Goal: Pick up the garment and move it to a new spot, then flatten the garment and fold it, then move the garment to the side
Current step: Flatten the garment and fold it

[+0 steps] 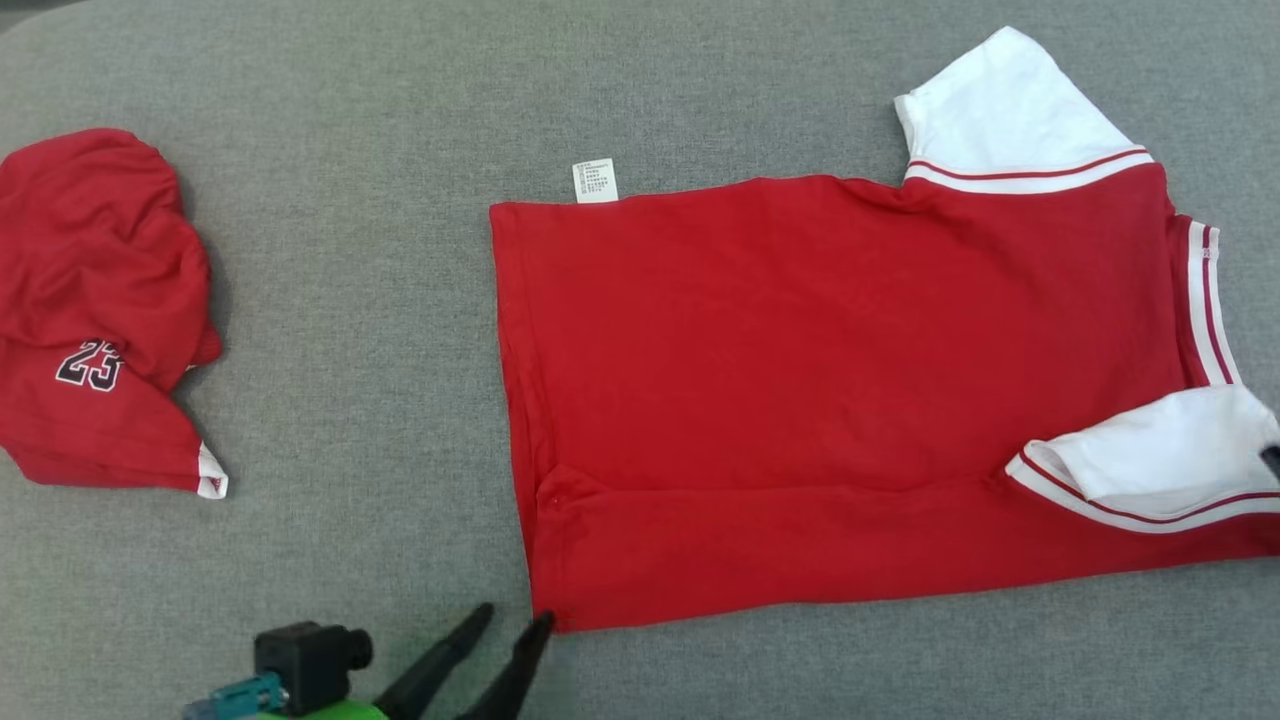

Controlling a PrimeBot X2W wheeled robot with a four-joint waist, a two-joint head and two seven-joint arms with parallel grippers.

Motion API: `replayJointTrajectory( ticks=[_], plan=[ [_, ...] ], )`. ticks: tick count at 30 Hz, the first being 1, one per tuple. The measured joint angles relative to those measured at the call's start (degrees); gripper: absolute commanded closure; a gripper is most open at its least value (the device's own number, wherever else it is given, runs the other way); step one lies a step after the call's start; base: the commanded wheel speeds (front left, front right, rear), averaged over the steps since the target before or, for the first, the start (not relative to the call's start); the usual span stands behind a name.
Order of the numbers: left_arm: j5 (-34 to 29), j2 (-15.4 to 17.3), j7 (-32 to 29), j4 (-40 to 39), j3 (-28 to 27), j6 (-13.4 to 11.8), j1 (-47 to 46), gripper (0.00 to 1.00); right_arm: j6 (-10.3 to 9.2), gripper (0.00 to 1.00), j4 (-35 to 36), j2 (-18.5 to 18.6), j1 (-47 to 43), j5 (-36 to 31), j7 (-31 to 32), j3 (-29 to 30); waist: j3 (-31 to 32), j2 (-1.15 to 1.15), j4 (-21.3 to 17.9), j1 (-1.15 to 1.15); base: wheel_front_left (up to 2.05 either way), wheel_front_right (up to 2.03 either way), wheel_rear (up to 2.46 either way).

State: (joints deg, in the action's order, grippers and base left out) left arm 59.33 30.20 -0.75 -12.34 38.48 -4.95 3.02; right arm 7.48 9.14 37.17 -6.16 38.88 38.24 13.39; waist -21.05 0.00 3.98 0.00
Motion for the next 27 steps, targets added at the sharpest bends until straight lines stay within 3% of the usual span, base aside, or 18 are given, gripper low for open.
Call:
replayJointTrajectory(
  ticks=[3,6,11,16,20,27],
  plan=[
    [-1.2,2.7,-0.3,-2.1,-2.7,-0.7,-2.1,0.0,0.01,0.0,5.0,0.5,6.5,0.5,0.6,1.2,-1.4,0.0,-0.1,0.0,0.0,0.0,0.0],
    [-3.3,4.2,-3.4,-1.9,-4.2,-0.5,-11.0,0.0,0.01,0.0,6.2,0.7,16.1,-1.2,2.5,-0.1,-3.6,0.0,-0.1,0.0,0.0,0.0,0.0],
    [-5.8,0.3,-8.9,5.4,-3.7,2.1,-28.9,0.0,0.01,0.0,0.8,-0.1,35.0,-7.7,6.9,-7.4,-8.2,0.0,0.8,0.0,0.0,0.0,0.0],
    [-7.7,-5.4,-11.2,15.9,-1.5,5.5,-42.1,0.0,0.01,0.0,-10.6,-3.2,51.2,-14.5,7.8,-13.0,-13.4,0.0,3.4,0.01,0.0,0.0,0.0],
    [-8.7,-8.1,-10.9,21.3,-0.3,7.7,-45.8,0.0,0.01,0.0,-18.5,-4.4,56.0,-17.2,8.3,-15.9,-15.9,0.0,6.5,0.01,0.0,0.0,0.0],
    [-8.9,-10.3,-9.2,25.1,0.9,10.2,-49.1,0.0,0.0,0.0,-24.3,-3.2,60.5,-19.9,6.7,-17.4,-17.9,0.0,10.4,0.01,0.0,0.0,0.0]
  ],
)
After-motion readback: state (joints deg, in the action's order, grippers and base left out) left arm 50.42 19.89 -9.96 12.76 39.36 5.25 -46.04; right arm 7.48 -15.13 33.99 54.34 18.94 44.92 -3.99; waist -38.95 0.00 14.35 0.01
